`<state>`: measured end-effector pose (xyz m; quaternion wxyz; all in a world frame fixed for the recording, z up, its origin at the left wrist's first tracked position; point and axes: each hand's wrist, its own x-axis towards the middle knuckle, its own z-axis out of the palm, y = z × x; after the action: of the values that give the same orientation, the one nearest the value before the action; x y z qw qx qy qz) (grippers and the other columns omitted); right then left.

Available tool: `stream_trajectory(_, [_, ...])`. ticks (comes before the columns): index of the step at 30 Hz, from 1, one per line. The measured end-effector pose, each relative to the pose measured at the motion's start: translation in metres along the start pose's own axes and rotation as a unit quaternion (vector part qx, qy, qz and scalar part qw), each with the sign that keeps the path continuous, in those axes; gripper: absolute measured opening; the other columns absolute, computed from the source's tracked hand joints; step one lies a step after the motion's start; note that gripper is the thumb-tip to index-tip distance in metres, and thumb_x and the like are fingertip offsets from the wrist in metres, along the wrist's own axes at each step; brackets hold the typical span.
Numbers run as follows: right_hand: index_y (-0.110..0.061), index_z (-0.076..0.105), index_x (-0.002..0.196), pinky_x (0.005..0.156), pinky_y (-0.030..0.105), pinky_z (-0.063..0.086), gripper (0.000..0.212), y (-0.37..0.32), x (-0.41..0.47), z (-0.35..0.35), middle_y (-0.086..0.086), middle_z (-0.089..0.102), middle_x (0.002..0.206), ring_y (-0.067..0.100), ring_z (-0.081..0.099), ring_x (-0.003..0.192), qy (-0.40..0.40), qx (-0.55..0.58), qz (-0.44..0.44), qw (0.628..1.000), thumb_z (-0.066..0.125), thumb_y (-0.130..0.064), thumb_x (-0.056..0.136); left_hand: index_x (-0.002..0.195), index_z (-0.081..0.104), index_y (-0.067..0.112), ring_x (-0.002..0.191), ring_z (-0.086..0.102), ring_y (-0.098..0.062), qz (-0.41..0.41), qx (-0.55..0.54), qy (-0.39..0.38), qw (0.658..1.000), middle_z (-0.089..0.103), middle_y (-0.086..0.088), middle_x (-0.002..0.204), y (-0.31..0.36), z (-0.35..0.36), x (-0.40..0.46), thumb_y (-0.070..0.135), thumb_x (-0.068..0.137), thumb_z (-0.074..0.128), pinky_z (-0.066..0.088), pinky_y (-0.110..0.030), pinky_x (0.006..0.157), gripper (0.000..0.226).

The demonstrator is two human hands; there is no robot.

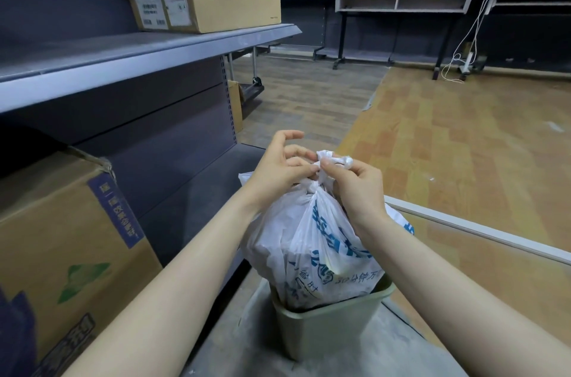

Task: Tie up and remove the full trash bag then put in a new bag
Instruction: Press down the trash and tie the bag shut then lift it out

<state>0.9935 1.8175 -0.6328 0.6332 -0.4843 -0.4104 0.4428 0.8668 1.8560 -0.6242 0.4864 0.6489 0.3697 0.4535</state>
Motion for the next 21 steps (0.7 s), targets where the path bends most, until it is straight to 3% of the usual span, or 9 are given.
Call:
stream_trajectory(4, [0.013,0.065,0.081,0.065,0.03,0.044,0.041,-0.002,-0.002,0.003,0.029,0.064,0.076,0.024,0.054,0.063,-0.017,-0.04,-0.032,0.999,0.072,-0.027,0.081,0.103,0.043,0.021,0.067,0.064,-0.018,0.047,0.049,0.023,0.997,0.059,0.003,0.066,-0.001,0.003,0.001,-0.014,0.081,0.06,0.052,-0.036,0.07,0.045])
stream_trajectory(6, [0.009,0.068,0.08,0.065,0.027,0.044,0.033,-0.001,-0.002,0.004,0.033,0.066,0.091,0.032,0.058,0.064,-0.003,-0.05,-0.049,0.998,0.066,-0.023,0.086,0.098,0.043,0.026,0.07,0.063,-0.021,0.059,0.072,0.017,0.995,0.06,0.002,0.068,-0.001,0.005,0.001,-0.012,0.079,0.064,0.053,-0.041,0.076,0.047])
stream_trajectory(9, [-0.015,0.074,0.072,0.062,0.017,0.046,0.024,0.0,-0.001,0.002,0.013,0.074,0.084,0.019,0.067,0.067,-0.002,-0.06,-0.05,0.997,0.06,-0.019,0.091,0.107,0.043,0.02,0.067,0.063,-0.014,0.028,0.047,0.001,0.998,0.061,0.0,0.076,0.0,0.002,0.0,-0.009,0.081,0.065,0.052,-0.031,0.07,0.045])
stream_trajectory(11, [-0.026,0.073,0.075,0.061,0.011,0.05,0.023,0.001,0.0,-0.001,-0.005,0.075,0.072,0.007,0.068,0.066,-0.047,-0.055,-0.047,0.996,0.06,-0.019,0.092,0.117,0.041,0.012,0.063,0.063,-0.009,-0.028,-0.023,-0.009,0.999,0.06,-0.002,0.082,0.001,-0.004,-0.001,-0.012,0.084,0.059,0.051,-0.024,0.062,0.044])
stream_trajectory(13, [-0.021,0.074,0.082,0.068,0.02,0.055,0.018,0.001,0.001,-0.003,-0.003,0.075,0.078,0.01,0.069,0.073,-0.118,-0.039,-0.042,0.991,0.06,-0.016,0.091,0.121,0.041,0.01,0.065,0.063,-0.012,-0.082,-0.099,-0.005,0.992,0.061,-0.004,0.087,0.003,-0.009,0.0,-0.015,0.086,0.053,0.052,-0.022,0.057,0.045])
stream_trajectory(16, [-0.019,0.073,0.086,0.071,0.021,0.053,0.018,-0.003,0.007,-0.009,-0.002,0.073,0.082,0.009,0.066,0.077,-0.197,-0.131,-0.091,0.967,0.056,-0.016,0.093,0.119,0.045,0.012,0.065,0.059,-0.017,-0.12,-0.132,0.027,0.984,0.058,-0.004,0.087,0.006,-0.009,0.002,-0.019,0.083,0.051,0.05,-0.023,0.051,0.048])
stream_trajectory(21, [-0.017,0.071,0.088,0.074,0.021,0.046,0.02,-0.009,0.012,-0.012,-0.003,0.068,0.082,0.006,0.059,0.076,-0.218,-0.288,-0.146,0.921,0.053,-0.017,0.095,0.101,0.051,0.017,0.063,0.054,-0.016,-0.1,-0.096,0.062,0.988,0.055,-0.002,0.086,0.007,0.0,0.006,-0.025,0.079,0.046,0.043,-0.022,0.045,0.048])
